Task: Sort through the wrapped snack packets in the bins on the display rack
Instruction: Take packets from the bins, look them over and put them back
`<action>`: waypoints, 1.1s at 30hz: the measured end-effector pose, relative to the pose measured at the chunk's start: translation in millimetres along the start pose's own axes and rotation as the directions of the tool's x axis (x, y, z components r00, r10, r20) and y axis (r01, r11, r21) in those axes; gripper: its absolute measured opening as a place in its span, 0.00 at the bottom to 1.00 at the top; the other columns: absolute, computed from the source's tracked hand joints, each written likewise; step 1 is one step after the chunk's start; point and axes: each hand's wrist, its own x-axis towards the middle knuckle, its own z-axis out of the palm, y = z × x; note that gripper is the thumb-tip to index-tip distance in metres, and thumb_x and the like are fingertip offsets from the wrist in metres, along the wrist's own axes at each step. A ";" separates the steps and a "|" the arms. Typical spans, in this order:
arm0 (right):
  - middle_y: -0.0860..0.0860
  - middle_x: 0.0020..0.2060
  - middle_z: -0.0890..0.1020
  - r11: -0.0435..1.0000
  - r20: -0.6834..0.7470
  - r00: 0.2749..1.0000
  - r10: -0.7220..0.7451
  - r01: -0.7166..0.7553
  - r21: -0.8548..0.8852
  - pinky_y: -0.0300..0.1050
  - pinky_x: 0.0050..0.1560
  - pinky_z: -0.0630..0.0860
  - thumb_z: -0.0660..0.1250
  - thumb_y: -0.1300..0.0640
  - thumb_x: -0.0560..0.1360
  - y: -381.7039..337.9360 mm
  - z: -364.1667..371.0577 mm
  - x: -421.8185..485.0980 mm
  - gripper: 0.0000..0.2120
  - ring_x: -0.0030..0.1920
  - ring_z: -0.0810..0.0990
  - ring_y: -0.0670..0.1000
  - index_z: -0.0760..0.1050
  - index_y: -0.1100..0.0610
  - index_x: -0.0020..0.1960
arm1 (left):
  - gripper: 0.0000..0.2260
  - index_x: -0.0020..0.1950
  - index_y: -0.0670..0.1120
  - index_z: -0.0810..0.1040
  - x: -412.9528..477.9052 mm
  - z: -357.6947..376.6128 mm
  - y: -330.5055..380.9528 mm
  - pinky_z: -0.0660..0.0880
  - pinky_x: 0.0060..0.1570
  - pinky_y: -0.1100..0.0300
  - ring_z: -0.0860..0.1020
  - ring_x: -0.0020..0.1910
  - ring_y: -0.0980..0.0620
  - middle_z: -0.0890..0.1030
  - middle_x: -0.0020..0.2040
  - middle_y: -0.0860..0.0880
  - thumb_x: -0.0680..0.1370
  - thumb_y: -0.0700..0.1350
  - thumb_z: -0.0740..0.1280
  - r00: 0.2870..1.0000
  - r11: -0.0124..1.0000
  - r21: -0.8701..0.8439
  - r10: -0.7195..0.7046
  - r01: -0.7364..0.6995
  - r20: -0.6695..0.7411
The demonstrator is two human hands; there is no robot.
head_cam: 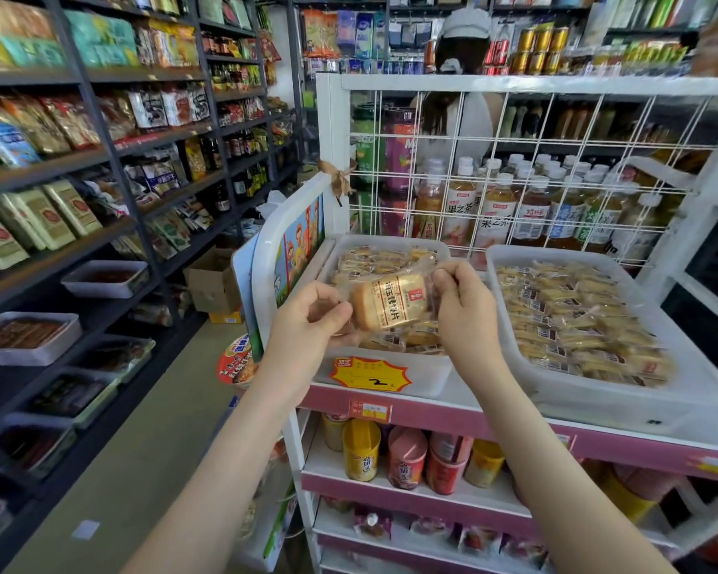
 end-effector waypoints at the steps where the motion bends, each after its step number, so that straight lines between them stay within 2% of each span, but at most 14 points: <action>1: 0.48 0.31 0.72 0.999 -0.015 1.000 0.021 -0.021 0.026 0.47 0.35 0.66 0.55 0.61 0.82 0.6 0.2 -0.7 0.13 0.32 0.68 0.49 0.71 0.50 0.41 | 0.09 0.41 0.48 0.76 -0.1 0.3 -0.7 0.82 0.44 0.51 0.81 0.45 0.45 0.80 0.42 0.46 0.78 0.35 0.66 1.000 1.000 0.024 0.016 -0.015 -0.016; 4: 0.51 0.31 0.69 0.977 -0.009 0.993 0.118 -0.115 0.177 0.47 0.34 0.64 0.54 0.59 0.83 -0.8 2.1 -3.3 0.14 0.32 0.65 0.51 0.70 0.51 0.40 | 0.12 0.38 0.54 0.77 0.7 0.5 -0.6 0.81 0.46 0.46 0.80 0.46 0.43 0.80 0.42 0.46 0.78 0.38 0.67 0.996 0.992 0.110 0.065 -0.057 -0.067; 6: 0.51 0.31 0.69 0.953 0.015 0.986 0.165 -0.163 0.254 0.44 0.31 0.64 0.54 0.59 0.83 -2.2 2.9 -4.1 0.14 0.30 0.65 0.51 0.70 0.53 0.40 | 0.13 0.38 0.54 0.76 0.7 1.7 1.1 0.81 0.45 0.47 0.81 0.44 0.45 0.80 0.42 0.46 0.78 0.38 0.67 0.994 0.989 0.131 0.082 -0.072 -0.078; 9: 0.51 0.31 0.69 0.946 0.029 0.983 0.179 -0.180 0.271 0.40 0.26 0.64 0.53 0.59 0.83 -3.1 2.2 -4.4 0.14 0.28 0.65 0.47 0.69 0.54 0.40 | 0.10 0.40 0.49 0.74 -0.6 5.0 2.2 0.81 0.39 0.54 0.80 0.41 0.47 0.80 0.43 0.43 0.79 0.36 0.65 0.994 0.992 0.109 0.078 -0.069 -0.077; 13: 0.50 0.29 0.70 0.934 0.067 0.983 0.171 -0.184 0.305 0.37 0.24 0.65 0.53 0.60 0.83 -5.9 0.0 -4.9 0.13 0.24 0.67 0.43 0.69 0.56 0.41 | 0.10 0.43 0.53 0.75 -2.5 6.4 1.3 0.81 0.45 0.52 0.81 0.47 0.45 0.81 0.45 0.45 0.79 0.38 0.66 0.996 0.992 0.107 0.067 -0.061 -0.055; 15: 0.49 0.28 0.70 0.932 0.069 0.986 0.152 -0.166 0.321 0.38 0.25 0.64 0.52 0.60 0.83 -8.1 -3.0 -5.7 0.13 0.24 0.66 0.43 0.69 0.57 0.43 | 0.11 0.49 0.55 0.73 -5.6 7.5 3.9 0.79 0.44 0.63 0.81 0.48 0.52 0.81 0.48 0.48 0.78 0.39 0.67 0.995 0.990 0.123 0.074 -0.065 -0.072; 17: 0.49 0.29 0.69 0.942 0.045 0.991 0.124 -0.132 0.307 0.39 0.26 0.64 0.52 0.60 0.84 -11.4 -6.9 -6.7 0.13 0.25 0.65 0.43 0.69 0.56 0.43 | 0.13 0.57 0.56 0.71 -10.1 10.3 8.9 0.74 0.42 0.75 0.79 0.49 0.60 0.80 0.51 0.52 0.78 0.41 0.68 0.989 0.972 0.216 0.119 -0.097 -0.092; 19: 0.49 0.31 0.69 0.969 0.017 0.998 0.056 -0.059 0.242 0.37 0.28 0.65 0.52 0.60 0.83 -15.4 -8.5 -8.4 0.13 0.27 0.66 0.42 0.68 0.54 0.42 | 0.17 0.66 0.56 0.69 -15.4 16.5 15.2 0.71 0.45 0.77 0.77 0.52 0.65 0.78 0.54 0.57 0.79 0.45 0.67 0.989 0.958 0.255 0.145 -0.133 -0.029; 22: 0.47 0.33 0.71 0.984 0.042 0.993 -0.110 0.103 0.145 0.41 0.34 0.67 0.55 0.62 0.82 -21.6 -2.0 -13.2 0.13 0.32 0.69 0.45 0.69 0.51 0.42 | 0.23 0.73 0.57 0.65 -22.1 30.2 21.1 0.71 0.54 0.73 0.73 0.60 0.68 0.75 0.61 0.63 0.79 0.52 0.65 0.982 0.986 0.101 0.117 -0.133 0.150; 24: 0.47 0.36 0.75 0.969 0.120 0.968 -0.222 0.205 0.139 0.46 0.38 0.73 0.57 0.63 0.80 -25.9 3.7 -18.3 0.11 0.37 0.74 0.49 0.71 0.50 0.42 | 0.29 0.75 0.57 0.64 -21.8 37.3 20.2 0.72 0.59 0.67 0.73 0.62 0.68 0.74 0.64 0.62 0.75 0.57 0.68 0.971 0.990 0.025 0.129 -0.136 0.203; 27: 0.39 0.37 0.77 0.926 0.294 0.887 -0.356 0.293 0.239 0.37 0.41 0.73 0.57 0.65 0.77 -30.7 5.7 -25.4 0.11 0.39 0.75 0.41 0.73 0.52 0.43 | 0.36 0.72 0.56 0.64 -19.5 39.5 18.4 0.76 0.57 0.62 0.75 0.60 0.64 0.76 0.62 0.59 0.68 0.61 0.74 0.973 0.988 -0.003 0.150 -0.151 0.177; 29: 0.38 0.37 0.77 0.906 0.367 0.856 -0.365 0.235 0.351 0.33 0.39 0.72 0.56 0.68 0.77 -30.5 3.1 -26.0 0.11 0.38 0.74 0.39 0.74 0.55 0.45 | 0.31 0.69 0.56 0.66 -17.1 35.2 16.3 0.76 0.58 0.57 0.75 0.61 0.60 0.75 0.62 0.56 0.69 0.59 0.74 0.973 0.984 -0.009 0.176 -0.177 0.150; 31: 0.44 0.37 0.79 0.860 0.401 0.854 -0.333 0.101 0.500 0.37 0.38 0.75 0.56 0.68 0.78 -27.2 -0.1 -23.8 0.10 0.37 0.76 0.46 0.74 0.59 0.49 | 0.23 0.66 0.60 0.69 -14.1 30.2 13.4 0.75 0.61 0.49 0.76 0.62 0.54 0.77 0.62 0.53 0.73 0.58 0.71 0.971 0.983 -0.016 0.183 -0.183 0.154; 33: 0.52 0.37 0.81 0.825 0.400 0.865 -0.302 0.028 0.564 0.42 0.36 0.76 0.57 0.66 0.78 -22.8 -1.4 -22.3 0.08 0.35 0.78 0.53 0.73 0.60 0.51 | 0.17 0.63 0.63 0.72 -12.3 26.4 10.4 0.75 0.61 0.43 0.77 0.62 0.49 0.79 0.62 0.51 0.75 0.56 0.70 0.975 0.987 -0.069 0.155 -0.146 0.157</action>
